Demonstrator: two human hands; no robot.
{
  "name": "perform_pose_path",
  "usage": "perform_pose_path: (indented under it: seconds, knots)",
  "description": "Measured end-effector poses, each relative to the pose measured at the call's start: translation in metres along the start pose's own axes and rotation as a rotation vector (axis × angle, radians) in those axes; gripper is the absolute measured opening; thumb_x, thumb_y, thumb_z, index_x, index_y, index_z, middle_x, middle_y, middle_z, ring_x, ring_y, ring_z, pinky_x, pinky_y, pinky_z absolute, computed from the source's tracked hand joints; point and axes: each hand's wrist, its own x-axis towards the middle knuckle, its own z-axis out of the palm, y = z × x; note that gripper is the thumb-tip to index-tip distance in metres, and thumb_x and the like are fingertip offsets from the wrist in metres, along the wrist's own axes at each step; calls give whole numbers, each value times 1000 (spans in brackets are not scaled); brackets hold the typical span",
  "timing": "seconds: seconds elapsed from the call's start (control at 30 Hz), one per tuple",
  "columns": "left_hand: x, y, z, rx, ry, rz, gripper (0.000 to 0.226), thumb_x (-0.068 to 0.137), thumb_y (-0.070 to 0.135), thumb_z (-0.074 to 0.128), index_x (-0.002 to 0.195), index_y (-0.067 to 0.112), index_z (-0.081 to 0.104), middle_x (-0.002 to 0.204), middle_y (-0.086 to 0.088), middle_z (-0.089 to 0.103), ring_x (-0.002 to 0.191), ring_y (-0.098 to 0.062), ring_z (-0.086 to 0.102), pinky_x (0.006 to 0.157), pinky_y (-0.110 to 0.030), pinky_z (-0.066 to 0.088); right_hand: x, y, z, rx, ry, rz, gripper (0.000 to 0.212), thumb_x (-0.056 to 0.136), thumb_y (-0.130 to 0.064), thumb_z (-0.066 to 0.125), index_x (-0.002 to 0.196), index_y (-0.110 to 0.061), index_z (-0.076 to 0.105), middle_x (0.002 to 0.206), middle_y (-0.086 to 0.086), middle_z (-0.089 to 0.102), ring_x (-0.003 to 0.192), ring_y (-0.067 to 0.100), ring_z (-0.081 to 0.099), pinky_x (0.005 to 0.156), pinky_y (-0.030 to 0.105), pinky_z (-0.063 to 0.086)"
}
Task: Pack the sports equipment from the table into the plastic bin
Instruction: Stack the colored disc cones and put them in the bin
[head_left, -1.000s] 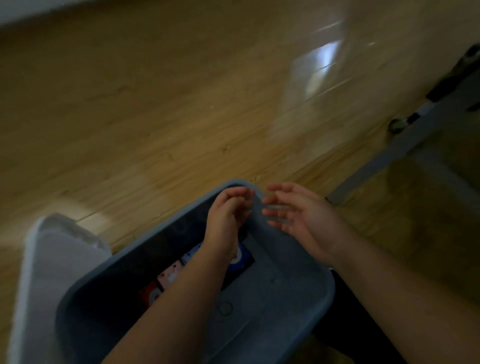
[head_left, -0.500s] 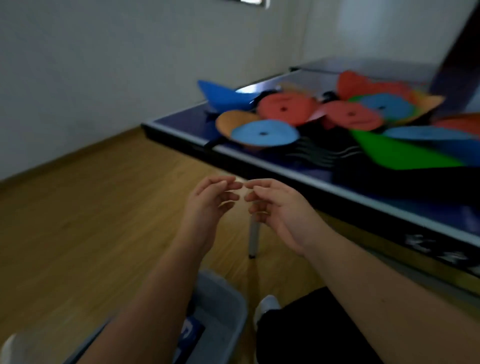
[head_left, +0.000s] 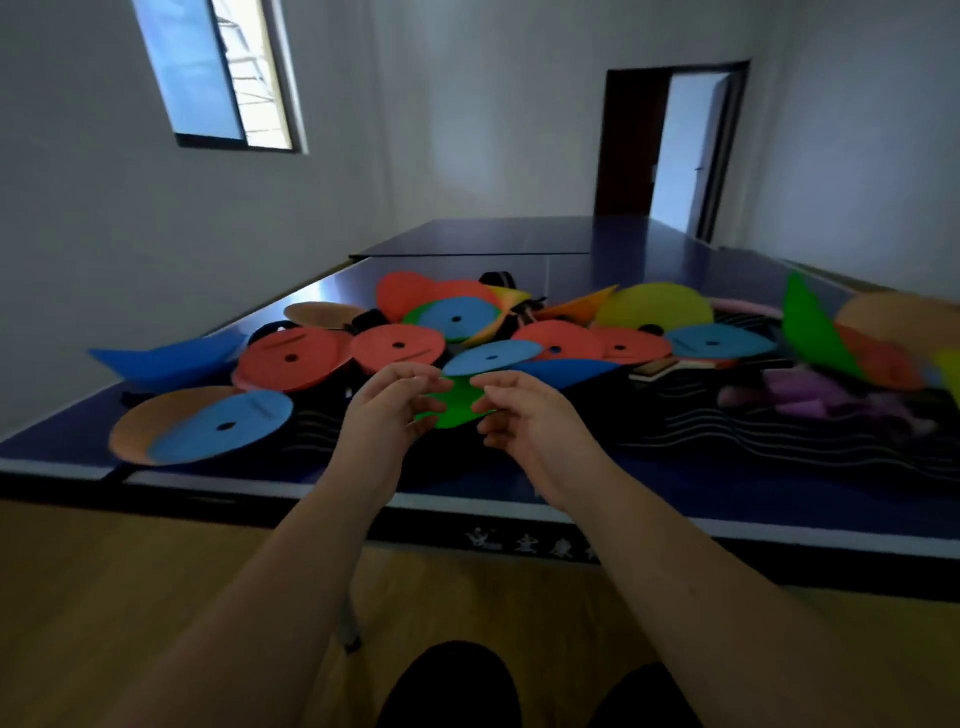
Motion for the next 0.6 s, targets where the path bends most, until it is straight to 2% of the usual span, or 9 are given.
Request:
perform_pose_path:
  seconds: [0.1, 0.2, 0.27, 0.37, 0.43, 0.53, 0.6]
  knots:
    - [19, -11, 28, -18, -21, -39, 19, 95, 5, 50, 86, 12, 66, 90, -8, 73, 71, -16, 62, 67, -28, 46, 7, -8, -30, -17, 52, -17, 18, 100, -6, 50, 102, -10, 67, 81, 5, 64, 66, 15, 57, 62, 26, 48]
    - [33, -18, 49, -52, -56, -70, 16, 95, 4, 50, 91, 7, 65, 96, -12, 72, 75, -20, 63, 69, -30, 51, 17, -14, -54, -120, 134, -46, 18, 99, -6, 50, 100, -11, 68, 82, 6, 64, 68, 16, 56, 64, 27, 49]
    - [42, -21, 62, -112, -115, -90, 15, 96, 4, 48, 102, 1, 62, 104, -16, 71, 84, -25, 66, 74, -33, 58, 26, -18, -68, -256, 208, -69, 17, 99, -7, 51, 99, -12, 68, 84, 6, 64, 70, 15, 57, 65, 26, 49]
    - [53, -23, 85, -160, -209, -118, 25, 98, 6, 46, 116, -3, 59, 118, -21, 67, 101, -31, 66, 87, -39, 58, 41, -25, -89, -367, 314, -104, 15, 98, -8, 52, 97, -14, 67, 84, 4, 64, 70, 12, 58, 62, 21, 49]
    - [61, -23, 103, -143, -239, -129, 29, 98, 6, 46, 122, -6, 58, 122, -21, 65, 110, -34, 65, 85, -37, 60, 50, -27, -101, -377, 357, -110, 13, 98, -10, 53, 97, -13, 65, 84, 4, 64, 70, 13, 58, 61, 21, 48]
    - [75, -32, 132, -89, -224, -144, 19, 99, 4, 48, 110, -3, 62, 113, -19, 66, 106, -32, 66, 78, -34, 59, 58, -27, -119, -360, 395, -86, 12, 99, -12, 53, 101, -10, 64, 85, 6, 63, 70, 14, 58, 60, 22, 48]
    - [82, -42, 146, -64, -187, -179, 15, 98, 2, 48, 101, 1, 63, 108, -16, 66, 98, -27, 66, 81, -37, 59, 57, -24, -129, -359, 417, -72, 11, 99, -14, 54, 99, -11, 64, 86, 6, 63, 70, 14, 58, 58, 20, 48]
